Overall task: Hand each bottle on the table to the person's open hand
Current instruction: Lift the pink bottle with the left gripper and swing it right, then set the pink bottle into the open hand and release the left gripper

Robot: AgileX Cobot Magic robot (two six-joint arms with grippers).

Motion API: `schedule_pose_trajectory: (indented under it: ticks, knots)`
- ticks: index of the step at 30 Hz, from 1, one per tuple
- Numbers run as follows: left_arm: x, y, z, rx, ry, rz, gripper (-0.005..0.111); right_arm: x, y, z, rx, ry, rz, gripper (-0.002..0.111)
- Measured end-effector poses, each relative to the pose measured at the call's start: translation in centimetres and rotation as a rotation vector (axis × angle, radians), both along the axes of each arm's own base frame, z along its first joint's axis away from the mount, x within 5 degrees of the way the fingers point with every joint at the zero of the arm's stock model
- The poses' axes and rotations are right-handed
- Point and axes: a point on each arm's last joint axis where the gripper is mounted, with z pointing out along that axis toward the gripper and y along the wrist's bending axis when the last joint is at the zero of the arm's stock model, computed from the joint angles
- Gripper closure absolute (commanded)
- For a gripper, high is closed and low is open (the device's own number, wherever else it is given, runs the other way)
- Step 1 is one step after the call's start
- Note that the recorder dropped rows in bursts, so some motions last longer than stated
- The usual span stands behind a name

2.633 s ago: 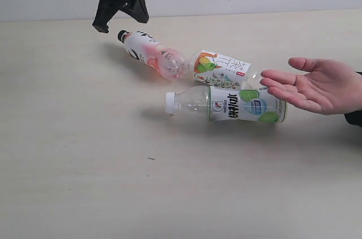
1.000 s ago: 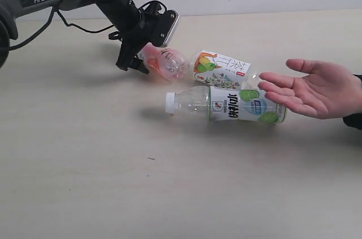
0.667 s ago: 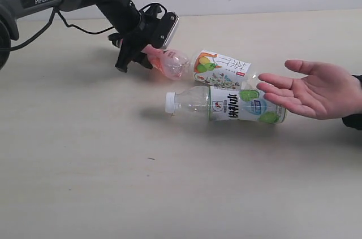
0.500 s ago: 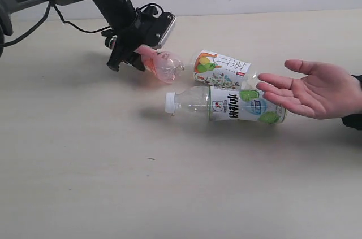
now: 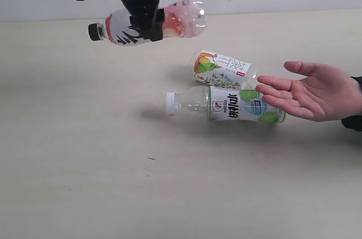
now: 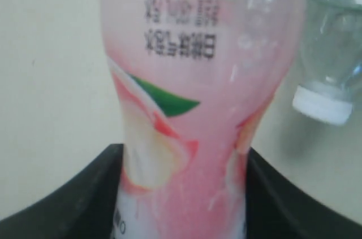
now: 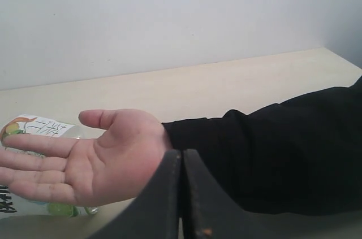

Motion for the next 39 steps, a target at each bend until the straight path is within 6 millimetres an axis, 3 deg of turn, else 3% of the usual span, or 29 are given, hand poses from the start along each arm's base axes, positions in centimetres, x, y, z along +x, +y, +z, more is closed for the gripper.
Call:
schedule_pose_trajectory:
  ticks: [3, 4, 9, 14, 20, 24, 39]
  knots:
    - [-3.0, -3.4, 0.9, -0.047, -0.043, 0.326, 0.107, 0.0, 0.0, 0.0, 0.000, 0.000, 0.000, 0.108]
    - [-4.8, -5.1, 1.6, -0.117, -0.032, 0.440, 0.107, 0.0, 0.0, 0.0, 0.000, 0.000, 0.000, 0.108]
    - [-10.2, -9.2, 3.2, -0.289, 0.110, 0.598, 0.107, 0.0, 0.0, 0.0, 0.000, 0.000, 0.000, 0.108]
    - [-13.3, -11.7, 3.6, -0.423, 0.294, 0.744, 0.107, 0.0, 0.0, 0.0, 0.000, 0.000, 0.000, 0.108]
    - [-13.6, -14.4, 3.8, -0.696, 0.532, 0.931, 0.107, 0.0, 0.0, 0.0, 0.000, 0.000, 0.000, 0.108]
    - [-13.2, -15.9, 2.7, -0.806, 0.606, 1.017, 0.107, 0.0, 0.0, 0.0, 0.000, 0.000, 0.000, 0.108]
    - [-12.1, -17.6, -3.2, -0.761, 0.671, 1.183, 0.107, 0.0, 0.0, 0.0, 0.000, 0.000, 0.000, 0.108]
